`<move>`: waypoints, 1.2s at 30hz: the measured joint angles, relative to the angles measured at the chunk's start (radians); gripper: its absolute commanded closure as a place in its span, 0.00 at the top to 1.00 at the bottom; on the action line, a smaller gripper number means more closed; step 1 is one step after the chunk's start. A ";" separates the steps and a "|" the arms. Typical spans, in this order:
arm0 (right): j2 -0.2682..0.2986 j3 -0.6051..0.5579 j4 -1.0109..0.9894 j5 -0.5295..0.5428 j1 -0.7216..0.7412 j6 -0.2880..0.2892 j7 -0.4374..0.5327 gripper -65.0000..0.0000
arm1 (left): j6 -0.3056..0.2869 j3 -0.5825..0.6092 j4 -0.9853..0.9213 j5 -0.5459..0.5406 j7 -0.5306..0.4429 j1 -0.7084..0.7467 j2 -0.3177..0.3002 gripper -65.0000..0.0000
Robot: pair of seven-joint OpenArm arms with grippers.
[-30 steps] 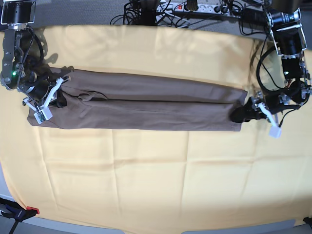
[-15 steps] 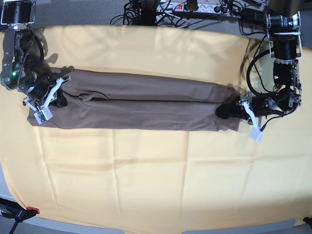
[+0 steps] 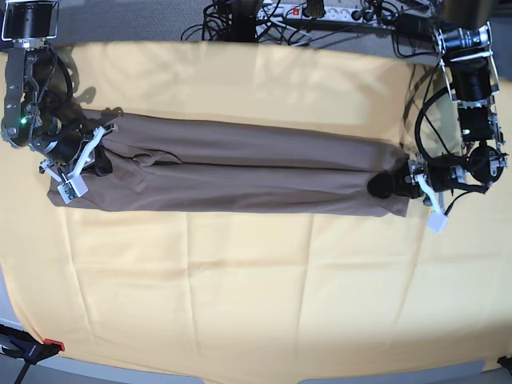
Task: Fold the T-shirt properly
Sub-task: 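Hold the strip with the right gripper and fold the left gripper's end toward it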
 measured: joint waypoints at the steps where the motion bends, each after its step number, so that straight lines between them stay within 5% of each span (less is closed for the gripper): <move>1: 0.000 0.000 0.000 0.000 0.000 0.000 0.000 0.00 | -0.021 0.000 -0.001 -0.061 0.000 0.003 -0.001 0.00; 3: 0.000 0.000 0.000 0.000 0.000 0.000 -0.003 0.00 | -0.053 -0.001 -0.002 -0.145 -0.004 0.004 0.002 0.00; 7: 0.000 0.000 0.000 0.003 0.000 0.000 -0.003 0.00 | -0.054 -0.003 0.000 -0.127 -0.004 -0.010 0.034 0.00; 25: 0.000 0.000 0.000 -0.001 -0.002 0.000 -0.003 0.00 | -0.080 -0.007 0.001 -0.134 -0.010 -0.009 0.411 0.00; 28: 0.000 0.000 0.000 -0.001 -0.002 0.003 -0.003 0.00 | -0.122 -0.006 0.001 -0.133 -0.010 -0.008 0.445 0.00; 36: 0.000 0.000 0.000 -0.001 -0.003 0.003 -0.002 0.00 | -0.122 -0.007 0.001 -0.101 -0.010 -0.008 0.518 0.00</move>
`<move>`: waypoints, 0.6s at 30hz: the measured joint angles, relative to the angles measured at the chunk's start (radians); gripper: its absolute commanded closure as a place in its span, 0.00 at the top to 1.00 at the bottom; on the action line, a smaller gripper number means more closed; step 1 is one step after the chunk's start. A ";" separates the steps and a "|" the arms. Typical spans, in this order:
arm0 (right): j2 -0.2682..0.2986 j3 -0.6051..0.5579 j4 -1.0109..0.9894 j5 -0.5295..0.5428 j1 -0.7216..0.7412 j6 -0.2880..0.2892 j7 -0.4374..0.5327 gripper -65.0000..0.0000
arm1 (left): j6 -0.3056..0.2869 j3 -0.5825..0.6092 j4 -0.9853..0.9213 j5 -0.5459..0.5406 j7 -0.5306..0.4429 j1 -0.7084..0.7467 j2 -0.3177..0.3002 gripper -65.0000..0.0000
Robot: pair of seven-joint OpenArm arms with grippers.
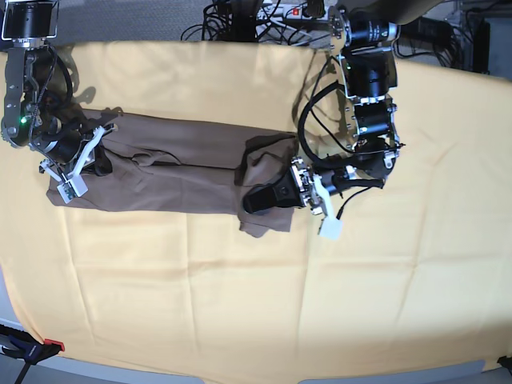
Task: Fold the T-shirt properly
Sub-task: 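Hold the strip with the right gripper and fold the left gripper's end toward it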
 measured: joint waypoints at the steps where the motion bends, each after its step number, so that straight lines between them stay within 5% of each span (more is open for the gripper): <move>1: 0.000 0.000 0.000 0.000 0.000 0.000 0.000 0.00 | 0.000 0.000 0.000 0.013 0.000 0.000 0.009 0.00; 5: 0.000 0.000 0.000 0.000 0.000 0.000 0.000 0.00 | 0.000 0.000 0.000 0.053 -0.013 0.002 0.018 0.02; 11: 0.000 0.000 0.000 0.000 0.000 0.000 0.000 0.00 | 0.000 0.055 0.000 -0.034 -0.030 0.002 0.017 0.65; 18: 0.000 0.000 0.000 0.000 0.000 0.000 0.000 0.23 | 0.000 0.202 0.000 -0.033 -0.008 -0.001 0.017 0.66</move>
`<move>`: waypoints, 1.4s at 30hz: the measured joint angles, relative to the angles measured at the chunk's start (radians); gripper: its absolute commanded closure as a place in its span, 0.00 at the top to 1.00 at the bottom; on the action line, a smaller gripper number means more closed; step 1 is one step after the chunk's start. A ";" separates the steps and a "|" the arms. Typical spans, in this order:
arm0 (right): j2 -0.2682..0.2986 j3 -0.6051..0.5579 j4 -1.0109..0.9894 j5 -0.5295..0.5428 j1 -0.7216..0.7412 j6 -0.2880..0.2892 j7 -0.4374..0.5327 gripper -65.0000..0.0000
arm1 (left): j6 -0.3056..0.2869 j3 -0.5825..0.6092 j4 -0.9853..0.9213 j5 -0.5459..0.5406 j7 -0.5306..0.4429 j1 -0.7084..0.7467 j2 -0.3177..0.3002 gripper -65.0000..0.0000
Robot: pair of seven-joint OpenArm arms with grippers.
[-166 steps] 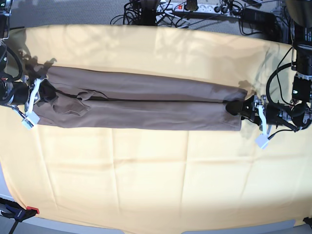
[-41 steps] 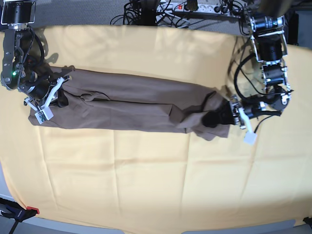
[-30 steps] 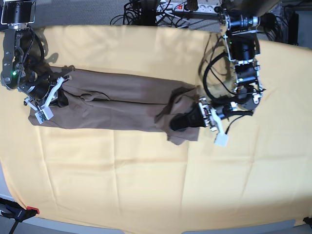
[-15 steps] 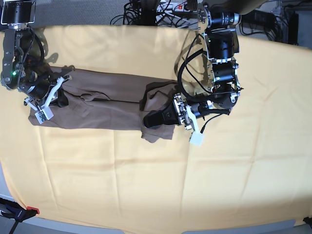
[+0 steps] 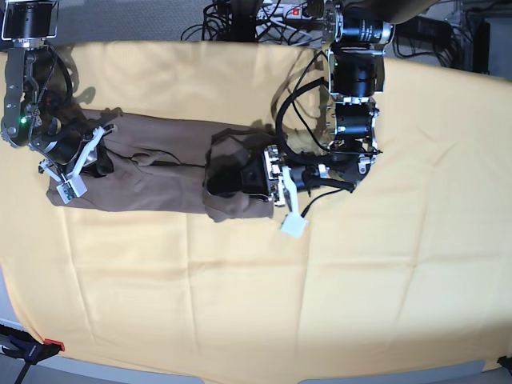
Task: Fold the T-shirt properly
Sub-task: 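Hold the strip with the right gripper and fold the left gripper's end toward it, then press the folded end down onto the strip's middle with the left gripper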
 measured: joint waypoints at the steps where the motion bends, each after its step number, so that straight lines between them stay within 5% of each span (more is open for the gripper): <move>1: 0.000 0.000 0.000 0.000 0.000 0.000 0.000 0.23 | 0.000 0.016 0.000 0.000 -0.001 0.000 0.000 0.66; 4: 0.000 0.000 0.000 0.000 0.000 0.000 0.000 0.23 | 0.000 0.041 0.000 0.000 -0.021 0.000 0.001 0.66; 8: 0.000 0.000 0.000 0.000 0.000 0.000 0.000 0.23 | -0.005 0.022 0.002 0.237 -0.247 -0.001 0.011 0.66; 12: 0.000 0.000 0.000 0.005 0.000 -0.001 0.000 0.23 | 0.026 0.008 0.006 0.349 -0.315 -0.003 0.031 0.66; 22: 0.000 0.000 0.000 0.019 0.000 -0.004 -0.009 0.23 | 0.004 0.007 0.008 0.150 -0.063 -0.008 0.051 0.66; 28: 0.000 0.000 0.000 0.019 0.000 -0.004 -0.013 0.23 | 0.003 0.007 0.070 0.226 -0.056 -0.008 0.053 0.55; 33: 0.000 0.000 0.000 0.018 0.000 -0.004 -0.013 0.23 | 0.003 0.007 0.164 0.243 -0.053 -0.008 0.053 0.55; 39: 0.000 0.000 0.000 0.019 0.000 -0.004 -0.016 0.23 | 0.000 0.007 0.225 0.048 0.016 -0.014 0.053 0.54; 40: 0.000 0.000 0.000 0.019 0.000 -0.004 -0.016 0.23 | -0.001 0.007 0.225 0.021 0.015 -0.014 0.053 0.49; 42: 0.000 0.000 0.000 0.019 0.000 -0.004 -0.016 0.23 | -0.002 0.007 0.228 0.000 0.015 -0.013 0.053 0.23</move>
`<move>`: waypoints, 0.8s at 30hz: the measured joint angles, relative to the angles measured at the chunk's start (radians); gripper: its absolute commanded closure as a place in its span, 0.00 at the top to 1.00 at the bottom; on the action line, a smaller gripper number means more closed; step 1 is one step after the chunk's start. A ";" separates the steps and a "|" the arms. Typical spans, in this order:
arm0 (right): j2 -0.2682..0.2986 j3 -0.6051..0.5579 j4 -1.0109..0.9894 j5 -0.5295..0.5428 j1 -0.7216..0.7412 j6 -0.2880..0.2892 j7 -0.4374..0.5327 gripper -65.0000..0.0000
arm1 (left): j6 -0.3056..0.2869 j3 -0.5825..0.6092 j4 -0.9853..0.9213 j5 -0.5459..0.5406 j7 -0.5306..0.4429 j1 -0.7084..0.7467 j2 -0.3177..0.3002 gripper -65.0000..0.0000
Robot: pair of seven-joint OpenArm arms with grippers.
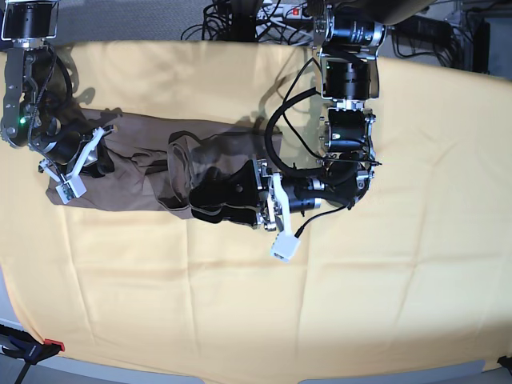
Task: Fold the T-shirt properly
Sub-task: 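Press the folded end down onto the strip's middle with the left gripper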
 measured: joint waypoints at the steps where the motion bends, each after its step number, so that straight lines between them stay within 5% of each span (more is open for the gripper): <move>1: 0.000 0.000 0.000 0.000 0.000 0.000 0.000 0.23 | 0.000 0.000 0.005 0.004 0.000 0.000 0.000 0.06; 2: 0.000 0.000 0.000 0.000 0.000 0.000 0.000 0.23 | 0.000 -0.008 0.013 0.012 0.000 0.000 0.000 0.00; 10: 0.000 0.000 0.000 0.000 0.000 0.000 0.000 0.23 | 0.000 -0.068 0.069 0.149 0.001 -0.008 -0.007 0.00; 24: 0.000 0.000 0.000 0.000 0.000 0.000 0.000 0.23 | -0.002 0.265 0.172 0.715 -0.121 -0.045 -0.056 0.00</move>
